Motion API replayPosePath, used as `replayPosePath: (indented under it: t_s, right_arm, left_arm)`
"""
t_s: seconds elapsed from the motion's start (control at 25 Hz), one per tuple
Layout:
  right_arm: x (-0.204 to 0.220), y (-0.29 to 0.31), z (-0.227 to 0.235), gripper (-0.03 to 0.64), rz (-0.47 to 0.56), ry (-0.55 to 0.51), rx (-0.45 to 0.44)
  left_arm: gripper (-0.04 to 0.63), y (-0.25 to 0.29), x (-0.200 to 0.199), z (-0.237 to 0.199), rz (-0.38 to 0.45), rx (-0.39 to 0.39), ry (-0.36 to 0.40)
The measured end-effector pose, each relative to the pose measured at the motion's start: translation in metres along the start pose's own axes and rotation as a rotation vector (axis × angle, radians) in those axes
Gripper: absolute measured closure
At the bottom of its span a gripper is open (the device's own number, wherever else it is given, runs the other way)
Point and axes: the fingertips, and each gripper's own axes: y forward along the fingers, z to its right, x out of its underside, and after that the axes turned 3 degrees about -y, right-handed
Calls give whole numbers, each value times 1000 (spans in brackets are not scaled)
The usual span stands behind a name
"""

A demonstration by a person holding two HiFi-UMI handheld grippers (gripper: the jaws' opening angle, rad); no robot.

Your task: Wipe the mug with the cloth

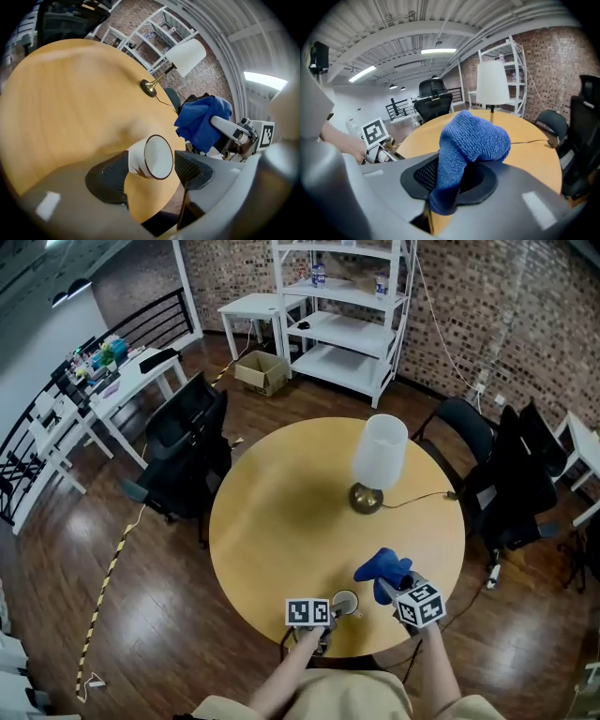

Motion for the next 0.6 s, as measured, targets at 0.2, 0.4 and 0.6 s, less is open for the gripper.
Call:
replayPosePath:
  t_s: [0.2,0.4,0.6]
  right_arm:
    - [-3,59,-14,531,-119,-189,-278]
    - [28,101,-40,532,-296,-576,-569]
    - [54,124,-55,534,-403,-728,-754]
  left_arm:
    - [393,10,1,-14,32,-122,-32]
    - [465,15,-4,-25,29,-150,-60]
    - [502,14,-9,-29,24,-185,57]
